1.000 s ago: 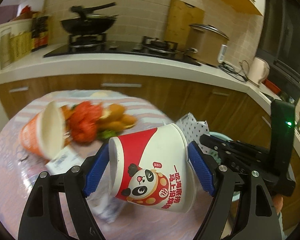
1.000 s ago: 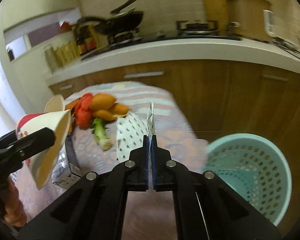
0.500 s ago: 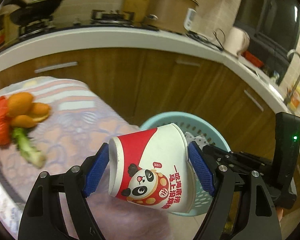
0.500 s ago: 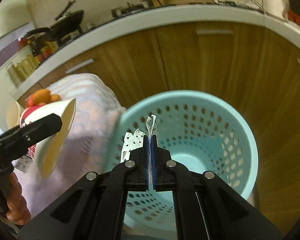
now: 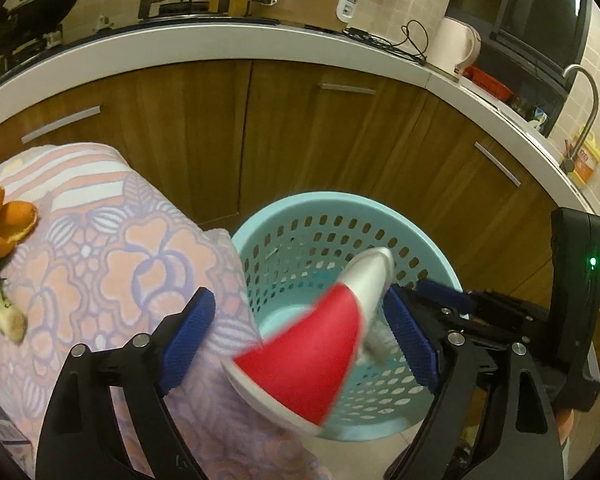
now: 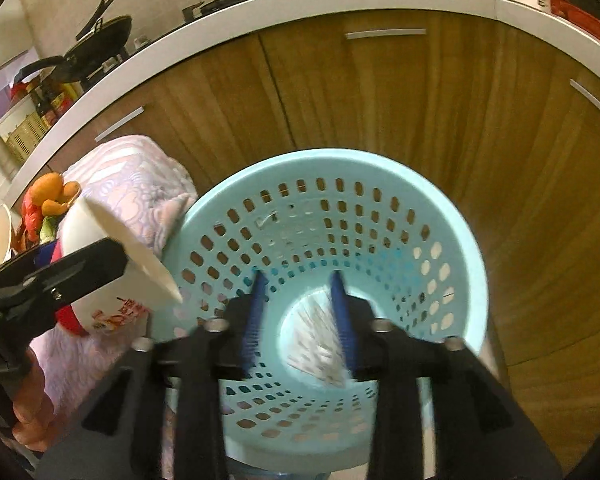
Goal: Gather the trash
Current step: 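Open both tools to drop the cup and paper into the basket, then move the left tool to the white milk carton while the right tool approaches the bok choy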
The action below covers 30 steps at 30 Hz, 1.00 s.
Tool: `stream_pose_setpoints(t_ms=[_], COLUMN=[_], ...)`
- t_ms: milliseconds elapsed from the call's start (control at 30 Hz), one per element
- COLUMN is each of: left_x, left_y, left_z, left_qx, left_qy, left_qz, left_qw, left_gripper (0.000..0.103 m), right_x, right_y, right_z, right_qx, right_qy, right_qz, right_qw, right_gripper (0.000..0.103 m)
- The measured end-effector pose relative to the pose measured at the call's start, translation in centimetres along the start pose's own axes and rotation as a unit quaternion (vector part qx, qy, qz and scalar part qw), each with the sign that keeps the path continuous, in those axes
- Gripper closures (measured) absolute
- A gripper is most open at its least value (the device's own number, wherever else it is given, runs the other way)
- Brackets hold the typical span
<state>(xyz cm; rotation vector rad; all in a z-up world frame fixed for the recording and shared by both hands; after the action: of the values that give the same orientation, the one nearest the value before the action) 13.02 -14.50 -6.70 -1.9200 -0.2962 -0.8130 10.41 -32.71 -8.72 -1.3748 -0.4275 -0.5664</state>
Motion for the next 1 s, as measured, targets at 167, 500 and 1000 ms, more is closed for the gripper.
stream_pose_setpoints(t_ms=[167,500,1000], left_x=[0.0,0.2,-4.3], left_y=[-1.1,-2.6,-16.6], left_z=[0.6,0.1,7.7], left_qx=[0.003,0.015,0.158], left_qy=[-0.007,0.019,-0.079], left_qz=[-0.010,-0.006,-0.107], left_qw=[0.9999,0.9997,0.9785], left_gripper=[0.019,0.016,0.016], right_x=[0.3,1.0,1.4], right_y=[-0.8,-3.0,-7.1], right_z=[0.3,1.7,15.1], right_qx=[-0.001,-0.012,0.113], right_qy=[-0.001,-0.002,-0.126], right_qz=[-0.006,-0.028,-0.073], right_qw=[1.000,1.000,0.983], right_gripper=[0.065,0.065,0.065])
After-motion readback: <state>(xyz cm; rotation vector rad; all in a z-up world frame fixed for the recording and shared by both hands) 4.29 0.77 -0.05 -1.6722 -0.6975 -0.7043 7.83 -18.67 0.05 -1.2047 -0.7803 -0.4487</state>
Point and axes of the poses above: each gripper's, at about its wrist camera, not at the fingertips, and y roughly the way its jaws point, z to its left, x to its top, the point moved 1 cm from there along y, roughly the way its jaws point, and after that the axes turned 6 degrees about -x, right-handed, at the moved point
